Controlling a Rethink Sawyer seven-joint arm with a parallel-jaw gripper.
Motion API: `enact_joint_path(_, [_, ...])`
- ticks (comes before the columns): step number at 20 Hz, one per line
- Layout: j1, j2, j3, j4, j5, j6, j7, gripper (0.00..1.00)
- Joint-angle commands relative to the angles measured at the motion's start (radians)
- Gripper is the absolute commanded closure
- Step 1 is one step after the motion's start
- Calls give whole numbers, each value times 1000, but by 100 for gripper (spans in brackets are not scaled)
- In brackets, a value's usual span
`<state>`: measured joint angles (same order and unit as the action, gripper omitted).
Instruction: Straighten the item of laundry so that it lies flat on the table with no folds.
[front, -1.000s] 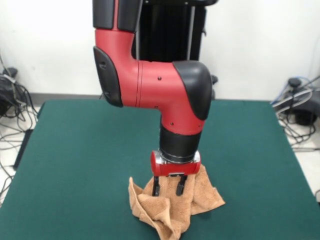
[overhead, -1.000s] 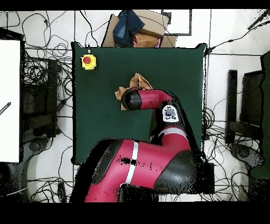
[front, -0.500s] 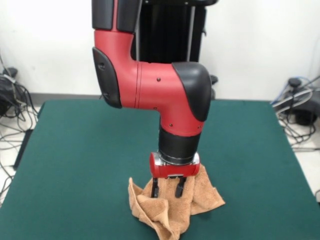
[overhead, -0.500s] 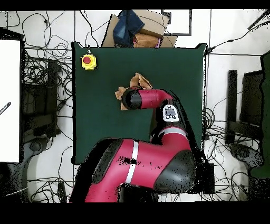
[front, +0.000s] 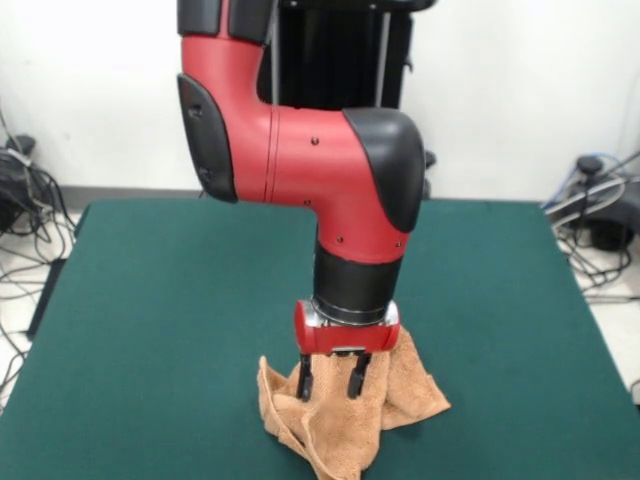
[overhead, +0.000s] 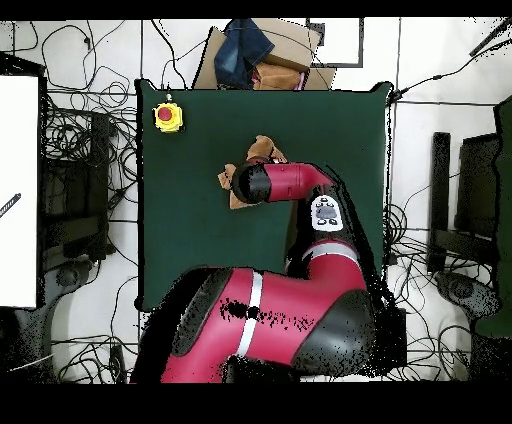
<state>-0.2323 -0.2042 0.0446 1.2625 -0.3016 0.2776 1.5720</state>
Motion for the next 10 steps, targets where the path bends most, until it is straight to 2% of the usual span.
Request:
enact_joint_path(1, [-11,-57,-3,30,3,133,66,0])
enact_joint_path(3, [-16,-82,1,40,5,160,55,0])
enact_joint_path(10, [-17,-67,4,15,-8,159,57,0])
